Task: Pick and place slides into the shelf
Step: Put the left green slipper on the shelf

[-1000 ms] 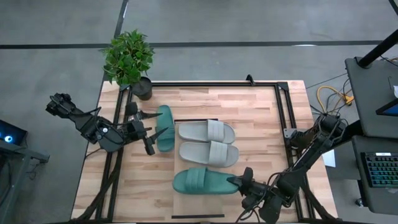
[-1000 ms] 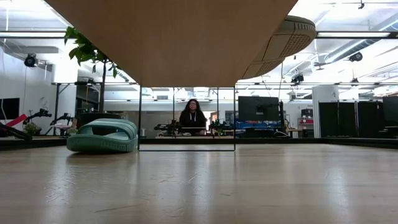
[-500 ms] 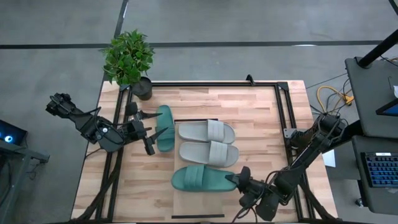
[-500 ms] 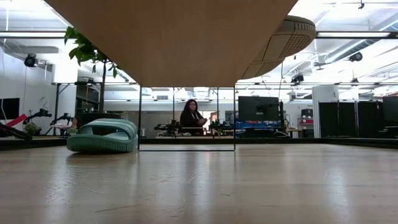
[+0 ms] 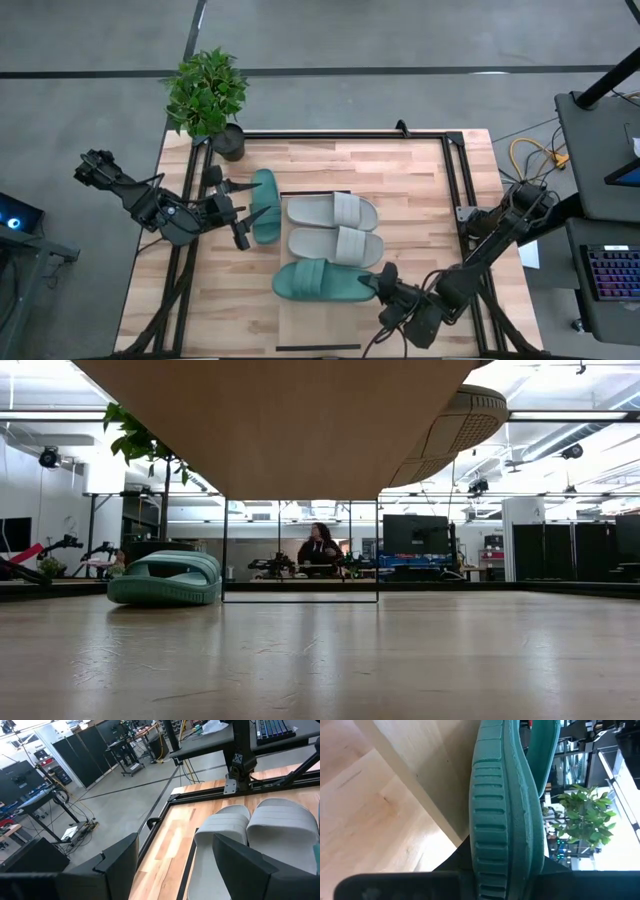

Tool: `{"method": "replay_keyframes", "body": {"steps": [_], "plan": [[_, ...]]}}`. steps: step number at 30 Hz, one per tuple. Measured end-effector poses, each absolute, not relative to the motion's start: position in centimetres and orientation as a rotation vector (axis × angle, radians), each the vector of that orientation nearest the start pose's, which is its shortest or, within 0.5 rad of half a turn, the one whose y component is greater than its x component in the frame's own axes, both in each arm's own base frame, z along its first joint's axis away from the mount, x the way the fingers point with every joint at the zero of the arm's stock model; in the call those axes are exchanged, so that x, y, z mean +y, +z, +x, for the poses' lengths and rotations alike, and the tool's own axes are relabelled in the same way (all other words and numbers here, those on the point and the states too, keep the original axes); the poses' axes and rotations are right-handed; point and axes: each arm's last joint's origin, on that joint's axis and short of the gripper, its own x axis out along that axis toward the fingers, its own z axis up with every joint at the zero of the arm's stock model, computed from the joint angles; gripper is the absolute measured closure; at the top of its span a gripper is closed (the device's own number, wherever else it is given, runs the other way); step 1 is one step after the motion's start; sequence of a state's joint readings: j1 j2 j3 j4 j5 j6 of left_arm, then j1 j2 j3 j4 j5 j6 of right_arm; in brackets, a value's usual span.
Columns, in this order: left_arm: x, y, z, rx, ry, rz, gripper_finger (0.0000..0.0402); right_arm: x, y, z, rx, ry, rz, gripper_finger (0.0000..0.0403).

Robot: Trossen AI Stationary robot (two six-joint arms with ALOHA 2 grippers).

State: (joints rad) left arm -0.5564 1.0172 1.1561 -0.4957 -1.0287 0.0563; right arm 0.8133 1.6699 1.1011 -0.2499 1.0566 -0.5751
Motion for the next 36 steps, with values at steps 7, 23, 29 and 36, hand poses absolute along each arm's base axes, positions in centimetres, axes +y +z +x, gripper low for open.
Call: {"method": "replay_keyframes", "body": {"steps": [7, 23, 29, 36], "plan": [[-8.1, 39.3, 17.7, 0.266, 0.461, 0.311, 0.0164, 23.1, 22.8, 25.7, 0.530, -0.056, -1.171, 0.0352], [-8.1, 39.2, 17.7, 0.267, 0.460, 0.312, 0.0164, 22.4, 22.7, 27.6, 0.509, -0.018, -1.166, 0.0352], [-8.1, 39.2, 17.7, 0.273, 0.459, 0.318, 0.0164, 22.2, 21.7, 28.4, 0.533, -0.026, -1.201, 0.0352], [-8.1, 39.1, 17.7, 0.274, 0.458, 0.319, 0.0164, 22.4, 22.1, 28.7, 0.527, -0.032, -1.206, 0.0329]]}}
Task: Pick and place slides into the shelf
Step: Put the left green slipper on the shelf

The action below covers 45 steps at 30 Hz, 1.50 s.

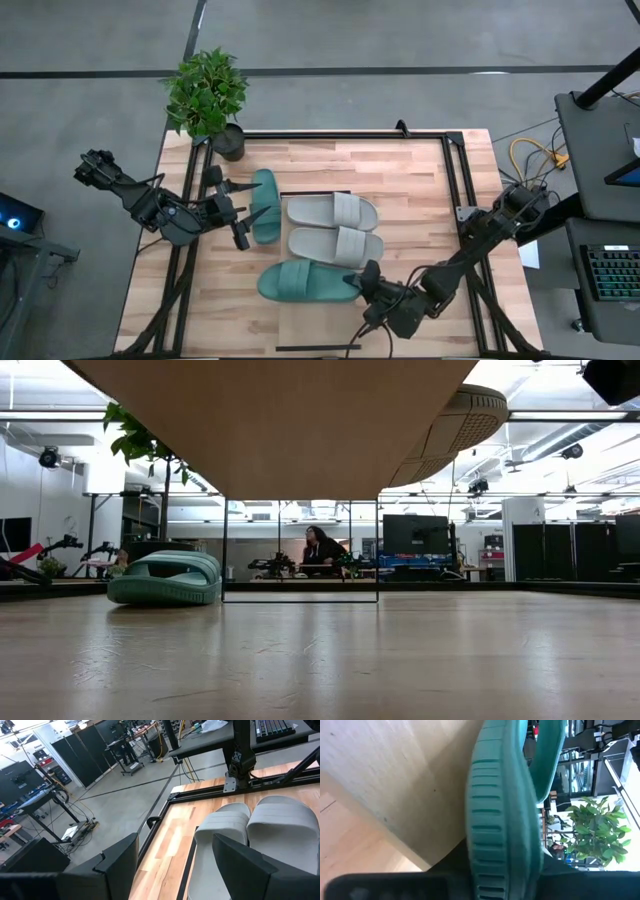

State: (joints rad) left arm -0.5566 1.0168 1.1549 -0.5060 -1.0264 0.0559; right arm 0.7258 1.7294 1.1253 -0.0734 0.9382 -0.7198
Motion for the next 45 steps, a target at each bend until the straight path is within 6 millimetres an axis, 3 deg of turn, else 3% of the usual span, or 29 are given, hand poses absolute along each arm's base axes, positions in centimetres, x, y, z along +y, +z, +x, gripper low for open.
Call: {"method": "replay_keyframes", "body": {"steps": [6, 21, 28, 34, 45], "plan": [[-8.1, 39.1, 17.7, 0.274, 0.457, 0.319, 0.0164, 22.5, 22.5, 28.9, 0.523, -0.035, -1.216, 0.0273], [-8.1, 39.0, 17.7, 0.282, 0.456, 0.326, 0.0164, 22.3, 22.2, 28.6, 0.565, -0.006, -1.298, 0.0274], [-8.1, 39.0, 17.6, 0.283, 0.456, 0.327, 0.0164, 22.5, 24.3, 28.8, 0.619, 0.000, -1.253, 0.0278], [-8.1, 39.0, 17.6, 0.283, 0.456, 0.328, 0.0164, 22.7, 26.5, 29.0, 0.672, 0.152, -1.103, 0.0279], [-8.1, 38.8, 17.6, 0.293, 0.455, 0.337, 0.0164, 22.2, 27.8, 28.9, 0.745, 0.175, -1.097, 0.0280]]}}
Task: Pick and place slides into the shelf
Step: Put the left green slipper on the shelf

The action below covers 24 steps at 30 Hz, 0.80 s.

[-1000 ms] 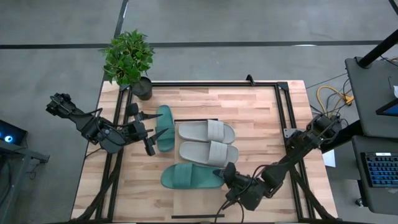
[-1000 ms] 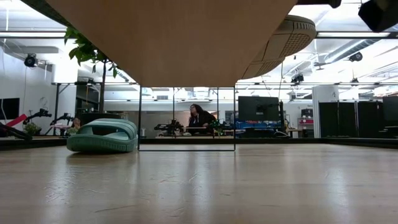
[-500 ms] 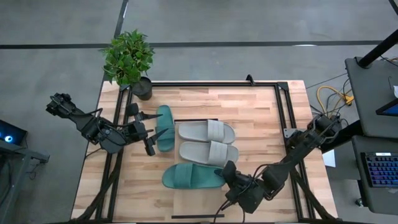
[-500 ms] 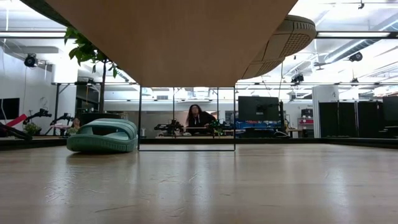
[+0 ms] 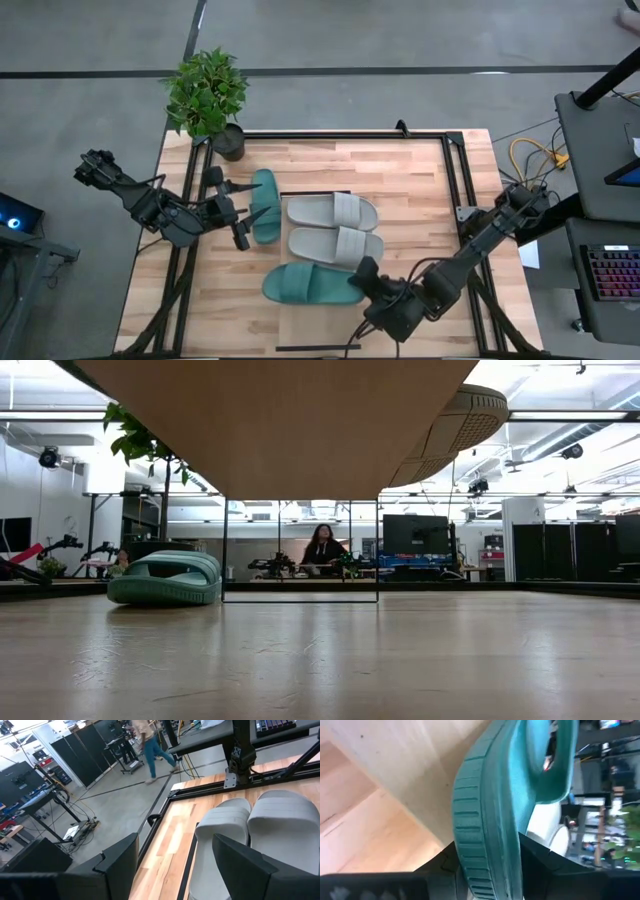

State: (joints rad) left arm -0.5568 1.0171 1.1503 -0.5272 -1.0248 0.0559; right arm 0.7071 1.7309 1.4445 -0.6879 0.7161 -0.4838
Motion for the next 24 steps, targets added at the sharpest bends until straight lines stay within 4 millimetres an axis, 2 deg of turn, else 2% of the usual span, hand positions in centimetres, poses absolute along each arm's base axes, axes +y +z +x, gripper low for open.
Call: {"method": "replay_keyframes", "body": {"steps": [13, 24], "plan": [[-8.2, 37.3, 17.8, 0.332, 0.452, 0.377, 0.0164, 21.6, 29.7, 29.6, 0.796, 0.313, -0.875, 0.0280], [-8.2, 37.1, 17.9, 0.329, 0.456, 0.356, 0.0164, 21.5, 30.6, 29.7, 0.787, 0.287, -0.883, 0.0275]]}}
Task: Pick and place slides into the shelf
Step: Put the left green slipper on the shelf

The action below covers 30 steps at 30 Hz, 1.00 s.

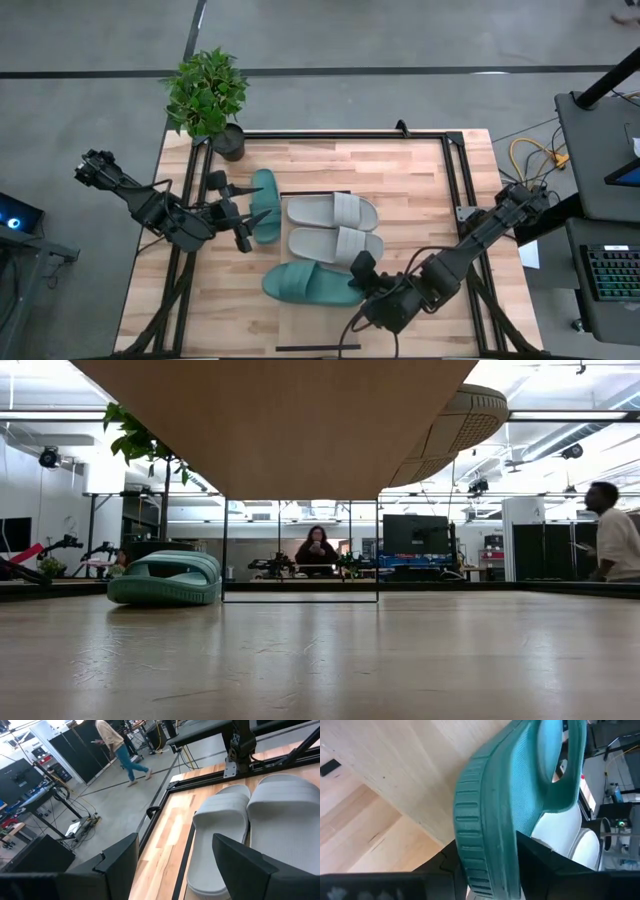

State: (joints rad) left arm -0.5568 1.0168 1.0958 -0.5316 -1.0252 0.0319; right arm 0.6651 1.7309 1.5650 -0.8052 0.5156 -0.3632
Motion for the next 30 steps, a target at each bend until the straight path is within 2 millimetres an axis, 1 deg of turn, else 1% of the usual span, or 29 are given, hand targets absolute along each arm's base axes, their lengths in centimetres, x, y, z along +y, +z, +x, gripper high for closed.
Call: {"method": "replay_keyframes", "body": {"steps": [8, 11, 17, 21, 25, 30], "plan": [[-8.2, 37.1, 17.9, 0.328, 0.456, 0.355, 0.0164, 21.4, 30.6, 29.7, 0.791, 0.286, -0.891, 0.0216], [-8.2, 37.1, 17.9, 0.328, 0.456, 0.355, 0.0164, 21.3, 30.5, 29.5, 0.806, 0.286, -0.902, 0.0202], [-8.2, 37.1, 17.9, 0.329, 0.456, 0.356, 0.0164, 20.7, 30.3, 29.0, 0.893, 0.289, -0.920, 0.0197], [-8.2, 37.1, 17.9, 0.329, 0.456, 0.356, 0.0164, 20.5, 30.5, 28.9, 0.927, 0.307, -0.910, 0.0197], [-8.2, 37.1, 17.9, 0.329, 0.456, 0.356, 0.0164, 20.7, 31.7, 28.9, 0.903, 0.322, -0.883, 0.0197], [-8.2, 37.0, 17.9, 0.329, 0.456, 0.356, 0.0164, 21.1, 33.2, 29.0, 0.868, 0.422, -0.769, 0.0197]]}}
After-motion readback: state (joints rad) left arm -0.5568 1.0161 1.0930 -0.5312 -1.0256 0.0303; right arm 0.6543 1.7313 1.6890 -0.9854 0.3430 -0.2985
